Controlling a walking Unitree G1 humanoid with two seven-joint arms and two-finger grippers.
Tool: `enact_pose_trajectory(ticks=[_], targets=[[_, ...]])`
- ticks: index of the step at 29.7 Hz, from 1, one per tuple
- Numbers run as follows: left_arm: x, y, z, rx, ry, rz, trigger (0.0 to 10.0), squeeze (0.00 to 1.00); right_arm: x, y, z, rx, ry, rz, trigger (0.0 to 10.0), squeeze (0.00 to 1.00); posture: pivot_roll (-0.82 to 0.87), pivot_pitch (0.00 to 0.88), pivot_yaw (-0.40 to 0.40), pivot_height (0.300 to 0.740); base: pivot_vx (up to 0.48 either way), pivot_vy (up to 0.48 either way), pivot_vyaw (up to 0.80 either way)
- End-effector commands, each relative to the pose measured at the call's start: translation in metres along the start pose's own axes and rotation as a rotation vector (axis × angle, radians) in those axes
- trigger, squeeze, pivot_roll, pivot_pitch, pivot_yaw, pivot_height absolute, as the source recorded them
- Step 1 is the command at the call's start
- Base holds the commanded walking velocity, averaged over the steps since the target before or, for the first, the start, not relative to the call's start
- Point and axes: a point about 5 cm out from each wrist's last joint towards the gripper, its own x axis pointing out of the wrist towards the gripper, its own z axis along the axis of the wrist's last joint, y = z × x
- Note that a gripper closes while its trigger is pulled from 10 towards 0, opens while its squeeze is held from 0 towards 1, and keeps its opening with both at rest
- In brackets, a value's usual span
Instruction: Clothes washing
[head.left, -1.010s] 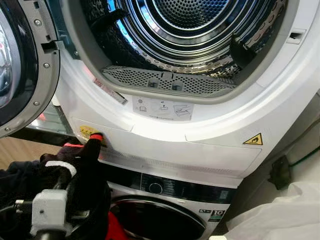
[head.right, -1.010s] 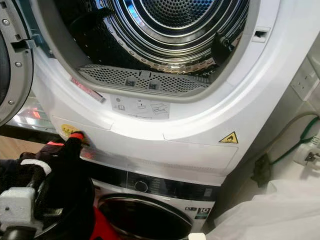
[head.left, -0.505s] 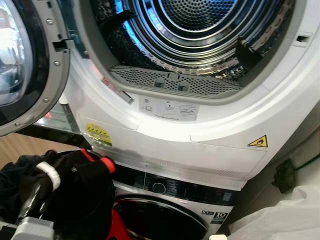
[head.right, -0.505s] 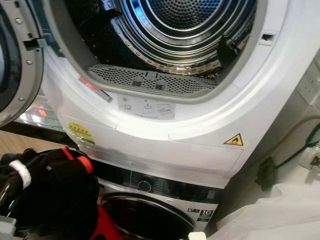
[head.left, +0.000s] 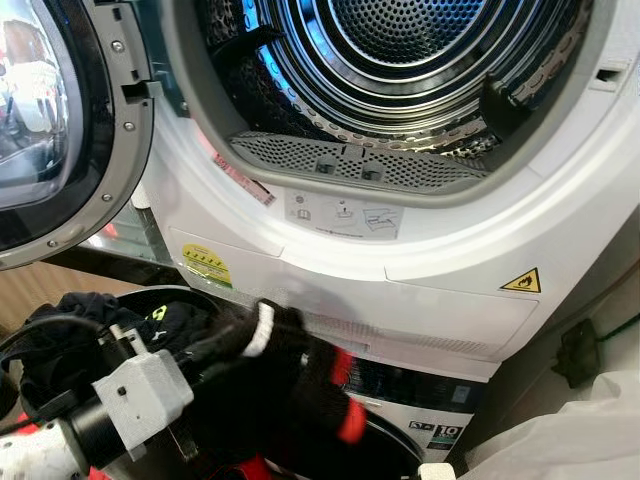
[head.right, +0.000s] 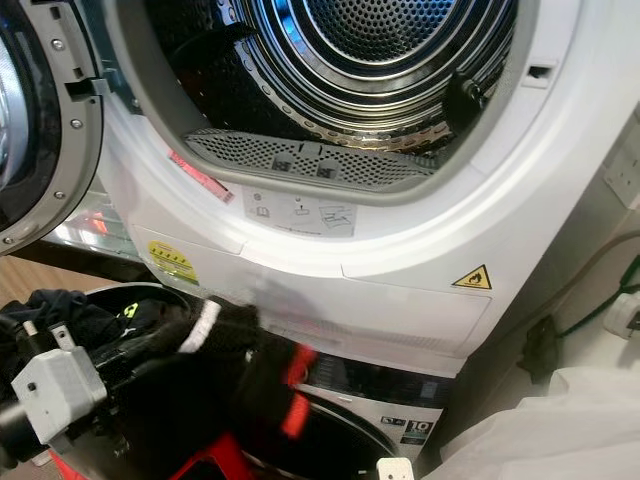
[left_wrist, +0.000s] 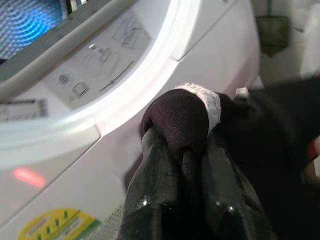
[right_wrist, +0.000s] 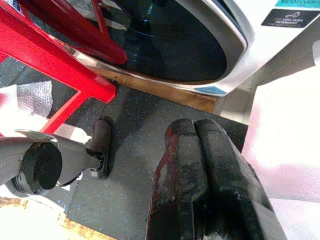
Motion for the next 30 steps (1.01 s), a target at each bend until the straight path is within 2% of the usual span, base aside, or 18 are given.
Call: enact_pose_trajectory(ticks=[1,2,3,5,7,8,10,12,14,18,20,21,22,26,30], targets=[[0.007,0.01,0.01,0.058,-0.046,-0.08,0.0,0.0,0.0,0.0,-0.001,0.029,0.002,-0.011,10.0,0.0,0.33,0.0,0.03,0.74,0.0,0.0,0.0],[0.014,0.022,0.014,0.088,-0.062,-0.098,0.0,0.0,0.0,0.0,-0.001,0.036,0.002,-0.014,10.0,0.0,0.31,0.0,0.039,0.74,0.0,0.0,0.0],[0.014,0.022,0.014,0.088,-0.062,-0.098,0.0,0.0,0.0,0.0,-0.001,0.036,0.002,-0.014,10.0,0.0,0.31,0.0,0.039,0.74,0.0,0.0,0.0],[0.031,0.05,0.027,0.159,-0.128,-0.099,0.0,0.0,0.0,0.001,-0.001,0.049,-0.001,-0.017,10.0,0.0,0.28,0.0,0.055,0.74,0.0,0.0,0.0],[0.044,0.065,0.036,0.167,-0.179,-0.105,0.0,0.0,0.0,0.002,-0.001,0.055,-0.004,-0.018,10.0,0.0,0.26,0.0,0.067,0.74,0.0,0.0,0.0],[0.053,0.069,0.036,0.142,-0.206,-0.116,0.0,0.0,0.0,0.001,-0.001,0.061,-0.01,-0.022,10.0,0.0,0.23,0.0,0.08,0.74,0.0,0.0,0.0],[0.059,0.067,0.033,0.099,-0.222,-0.121,0.0,0.0,0.0,0.0,0.0,0.073,-0.021,-0.029,10.0,0.0,0.2,0.0,0.088,0.74,0.0,0.0,0.0],[0.064,0.057,0.027,0.035,-0.235,-0.138,0.0,0.0,-0.001,-0.006,0.0,0.098,-0.031,-0.05,10.0,0.0,0.17,0.0,0.095,0.74,0.0,0.0,0.0],[0.066,0.057,0.027,0.022,-0.244,-0.146,0.0,0.0,-0.002,-0.009,-0.003,0.101,-0.028,-0.055,10.0,0.0,0.18,0.0,0.092,0.74,0.0,0.0,0.0],[0.072,0.06,0.032,0.042,-0.257,-0.181,0.0,0.0,-0.004,-0.012,-0.011,0.097,-0.001,-0.066,10.0,0.0,0.19,0.0,0.081,0.74,0.0,0.0,0.0],[0.076,0.067,0.038,0.078,-0.276,-0.189,0.0,0.0,-0.005,-0.012,-0.016,0.087,0.013,-0.064,10.0,0.0,0.2,0.0,0.071,0.74,0.0,0.0,0.0],[0.081,0.078,0.044,0.108,-0.306,-0.174,0.0,0.0,-0.005,-0.011,-0.016,0.075,0.015,-0.054,10.0,0.0,0.2,0.0,0.07,0.74,0.0,0.0,0.0],[0.081,0.078,0.044,0.108,-0.306,-0.174,0.0,0.0,-0.005,-0.011,-0.016,0.075,0.015,-0.054,10.0,0.0,0.2,0.0,0.07,0.74,0.0,0.0,0.0],[0.093,0.096,0.053,0.179,-0.349,-0.132,0.0,0.0,-0.003,-0.01,-0.012,0.074,0.007,-0.052,10.0,0.0,0.2,0.0,0.069,0.74,0.0,0.0,0.0],[0.095,0.1,0.054,0.191,-0.357,-0.134,0.0,0.0,-0.003,-0.01,-0.011,0.074,0.005,-0.052,10.0,0.0,0.2,0.0,0.069,0.74,0.0,0.0,0.0]])
